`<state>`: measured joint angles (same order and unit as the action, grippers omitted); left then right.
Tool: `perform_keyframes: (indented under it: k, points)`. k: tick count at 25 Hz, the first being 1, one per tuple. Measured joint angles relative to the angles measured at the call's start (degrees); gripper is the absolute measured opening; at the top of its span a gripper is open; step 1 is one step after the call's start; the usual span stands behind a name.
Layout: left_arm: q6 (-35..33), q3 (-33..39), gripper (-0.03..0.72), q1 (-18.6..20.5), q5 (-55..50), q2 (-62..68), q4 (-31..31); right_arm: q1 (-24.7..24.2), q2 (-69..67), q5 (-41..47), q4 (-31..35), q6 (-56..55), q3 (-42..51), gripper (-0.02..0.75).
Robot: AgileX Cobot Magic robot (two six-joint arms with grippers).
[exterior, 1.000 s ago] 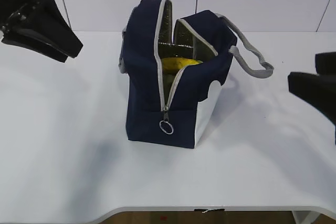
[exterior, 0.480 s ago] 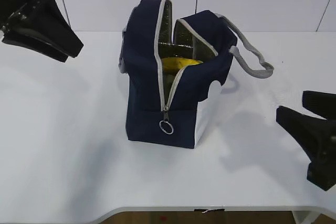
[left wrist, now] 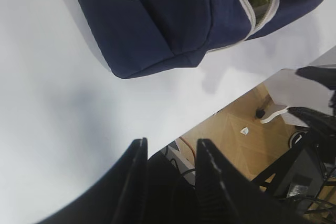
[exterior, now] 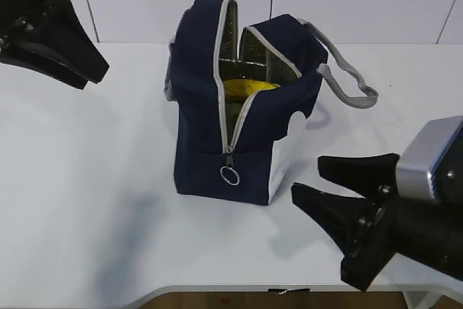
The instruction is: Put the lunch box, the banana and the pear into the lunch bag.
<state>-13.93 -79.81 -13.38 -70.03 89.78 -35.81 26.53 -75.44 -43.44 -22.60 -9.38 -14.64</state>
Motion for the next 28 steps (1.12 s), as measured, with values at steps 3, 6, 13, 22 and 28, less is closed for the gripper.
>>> perform_keyframes:
  k: [3, 6, 13, 22, 28]
  points:
    - [0.0, 0.0, 0.241, 0.0, 0.0, 0.0, 0.0, 0.0, -7.5, -8.4, -0.1, -0.1, 0.0, 0.418]
    - [0.0, 0.0, 0.241, 0.0, 0.0, 0.0, 0.0, 0.0, -14.2, -15.1, -0.1, -0.2, -0.1, 0.419]
    - [0.0, 0.0, 0.241, 0.0, 0.0, 0.0, 0.1, 0.0, -24.6, -21.3, -0.2, -0.3, -2.2, 0.418]
    - [0.0, 0.0, 0.241, 0.0, 0.0, 0.0, 0.1, 0.0, -31.3, -21.8, -0.2, -0.4, -7.9, 0.419]
    - [0.1, 0.0, 0.241, 0.0, 0.0, 0.0, 0.2, 0.0, -35.2, -21.8, -1.0, -0.4, -11.3, 0.418]
